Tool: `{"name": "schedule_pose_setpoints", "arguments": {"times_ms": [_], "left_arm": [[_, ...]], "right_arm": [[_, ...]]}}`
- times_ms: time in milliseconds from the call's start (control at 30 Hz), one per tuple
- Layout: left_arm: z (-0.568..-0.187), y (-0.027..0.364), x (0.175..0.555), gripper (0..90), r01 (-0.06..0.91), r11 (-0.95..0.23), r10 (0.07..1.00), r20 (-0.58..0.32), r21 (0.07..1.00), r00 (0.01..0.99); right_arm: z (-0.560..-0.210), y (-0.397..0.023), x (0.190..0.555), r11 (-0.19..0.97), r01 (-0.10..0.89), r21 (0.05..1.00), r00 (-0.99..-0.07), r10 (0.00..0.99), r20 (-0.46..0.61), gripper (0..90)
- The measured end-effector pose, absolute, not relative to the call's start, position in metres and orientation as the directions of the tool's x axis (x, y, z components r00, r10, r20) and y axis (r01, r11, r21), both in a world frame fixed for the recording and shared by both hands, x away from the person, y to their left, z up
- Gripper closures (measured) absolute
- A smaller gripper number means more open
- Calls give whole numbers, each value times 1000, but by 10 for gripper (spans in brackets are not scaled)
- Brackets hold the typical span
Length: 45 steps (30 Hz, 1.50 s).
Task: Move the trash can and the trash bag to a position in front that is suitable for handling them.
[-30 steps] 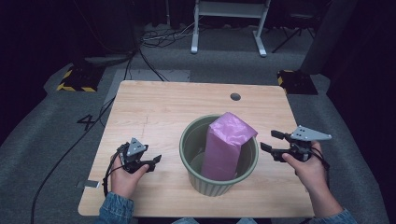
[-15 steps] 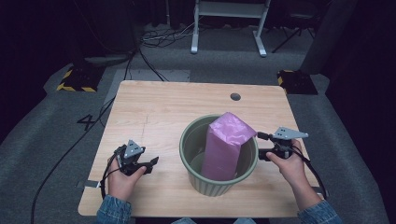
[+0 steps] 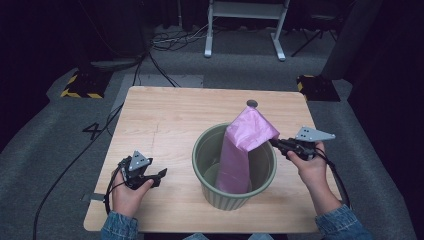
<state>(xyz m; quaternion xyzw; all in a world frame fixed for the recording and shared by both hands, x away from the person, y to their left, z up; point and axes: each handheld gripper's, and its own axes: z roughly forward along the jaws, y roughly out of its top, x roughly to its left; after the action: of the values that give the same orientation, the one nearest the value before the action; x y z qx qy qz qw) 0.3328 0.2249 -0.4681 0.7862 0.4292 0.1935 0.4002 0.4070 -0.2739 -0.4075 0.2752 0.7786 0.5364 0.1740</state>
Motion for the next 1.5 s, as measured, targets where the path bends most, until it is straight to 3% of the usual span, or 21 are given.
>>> {"name": "schedule_pose_setpoints", "arguments": {"times_ms": [733,1500], "left_arm": [[-422,209,333,320,419,-337,785,7,843,619],[-339,159,310,316,223,-377,656,89,899,749]], "right_arm": [[-309,-261,384,282,30,959,-799,583,-146,900],[-290,-249,382,313,8,950,-787,589,-187,900]]}}
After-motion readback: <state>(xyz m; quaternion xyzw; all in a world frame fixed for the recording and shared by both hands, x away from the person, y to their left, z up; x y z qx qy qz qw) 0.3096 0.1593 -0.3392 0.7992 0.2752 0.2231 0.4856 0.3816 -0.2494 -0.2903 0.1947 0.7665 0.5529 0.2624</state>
